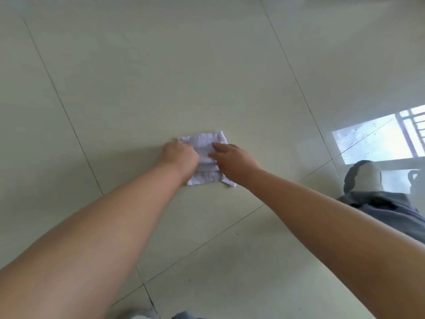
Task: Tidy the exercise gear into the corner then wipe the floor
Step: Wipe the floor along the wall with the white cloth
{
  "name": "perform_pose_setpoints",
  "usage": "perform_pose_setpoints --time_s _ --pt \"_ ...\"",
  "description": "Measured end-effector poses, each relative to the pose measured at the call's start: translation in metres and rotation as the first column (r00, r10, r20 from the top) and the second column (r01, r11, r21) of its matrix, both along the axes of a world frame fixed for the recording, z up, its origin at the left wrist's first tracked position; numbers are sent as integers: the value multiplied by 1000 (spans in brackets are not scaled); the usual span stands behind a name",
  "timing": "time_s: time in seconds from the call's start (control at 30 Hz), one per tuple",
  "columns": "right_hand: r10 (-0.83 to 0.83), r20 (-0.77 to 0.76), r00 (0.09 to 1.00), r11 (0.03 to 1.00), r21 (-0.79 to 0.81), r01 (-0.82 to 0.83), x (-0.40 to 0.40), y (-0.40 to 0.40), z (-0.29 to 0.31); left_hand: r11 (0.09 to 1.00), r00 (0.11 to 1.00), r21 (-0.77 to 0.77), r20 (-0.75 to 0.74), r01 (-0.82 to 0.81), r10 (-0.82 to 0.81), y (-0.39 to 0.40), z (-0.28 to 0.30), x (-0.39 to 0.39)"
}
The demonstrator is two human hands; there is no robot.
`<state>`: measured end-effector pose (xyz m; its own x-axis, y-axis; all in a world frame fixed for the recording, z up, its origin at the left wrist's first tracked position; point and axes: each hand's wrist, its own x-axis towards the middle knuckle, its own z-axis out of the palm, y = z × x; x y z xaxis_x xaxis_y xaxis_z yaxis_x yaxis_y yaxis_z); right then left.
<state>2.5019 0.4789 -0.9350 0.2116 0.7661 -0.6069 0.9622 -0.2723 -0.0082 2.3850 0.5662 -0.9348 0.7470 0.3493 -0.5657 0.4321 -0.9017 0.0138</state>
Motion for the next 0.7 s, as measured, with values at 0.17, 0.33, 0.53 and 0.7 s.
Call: perform_pose_setpoints --time_s 0.17,0.33,0.53,0.7 --pt "241 115 964 954 155 -257 11 2 -13 998 995 60 -97 -6 12 -3 1 10" --pt "476 178 861 852 150 -502 44 -8 -27 997 990 69 -139 -15 24 -16 -4 26" --pt "531 129 837 821 167 -546 151 -33 -29 998 996 63 -79 -28 33 -41 -13 121" --pt "381 128 915 906 143 -398 262 -43 -28 989 989 11 2 -146 146 -53 -10 247"
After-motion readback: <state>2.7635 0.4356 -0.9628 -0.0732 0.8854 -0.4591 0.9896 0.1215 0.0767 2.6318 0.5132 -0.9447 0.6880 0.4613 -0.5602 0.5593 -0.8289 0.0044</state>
